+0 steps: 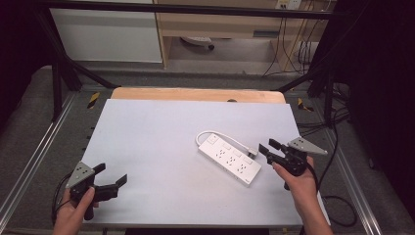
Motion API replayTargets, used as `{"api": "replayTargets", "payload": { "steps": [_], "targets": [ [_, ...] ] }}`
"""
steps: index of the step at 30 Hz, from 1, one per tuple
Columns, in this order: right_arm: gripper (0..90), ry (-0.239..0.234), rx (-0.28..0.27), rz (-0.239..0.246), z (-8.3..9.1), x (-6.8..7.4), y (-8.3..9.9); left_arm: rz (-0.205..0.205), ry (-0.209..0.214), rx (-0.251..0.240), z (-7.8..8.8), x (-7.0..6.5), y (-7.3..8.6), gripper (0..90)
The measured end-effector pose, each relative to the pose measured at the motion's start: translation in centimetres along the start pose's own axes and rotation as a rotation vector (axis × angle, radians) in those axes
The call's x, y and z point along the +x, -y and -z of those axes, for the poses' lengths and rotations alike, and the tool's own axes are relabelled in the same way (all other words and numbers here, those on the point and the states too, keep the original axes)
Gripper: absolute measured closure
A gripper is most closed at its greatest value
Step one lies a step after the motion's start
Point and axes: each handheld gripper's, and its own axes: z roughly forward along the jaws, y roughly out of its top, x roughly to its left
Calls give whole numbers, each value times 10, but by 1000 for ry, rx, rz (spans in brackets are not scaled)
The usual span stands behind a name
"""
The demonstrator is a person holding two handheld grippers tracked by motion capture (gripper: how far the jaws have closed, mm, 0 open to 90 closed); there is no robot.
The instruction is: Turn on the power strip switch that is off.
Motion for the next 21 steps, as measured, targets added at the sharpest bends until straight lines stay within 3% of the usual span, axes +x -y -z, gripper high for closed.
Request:
{"api": "replayTargets", "payload": {
  "steps": [11,16,21],
  "targets": [
    [331,10,-16,-19,10,-6,-3,2,1,0,0,0,0,62],
    [213,14,-17,-28,15,-10,-2,3,1,0,0,0,0,62],
    [49,50,-26,-33,20,-13,0,3,0,-1,0,0,0,62]
  ]
}}
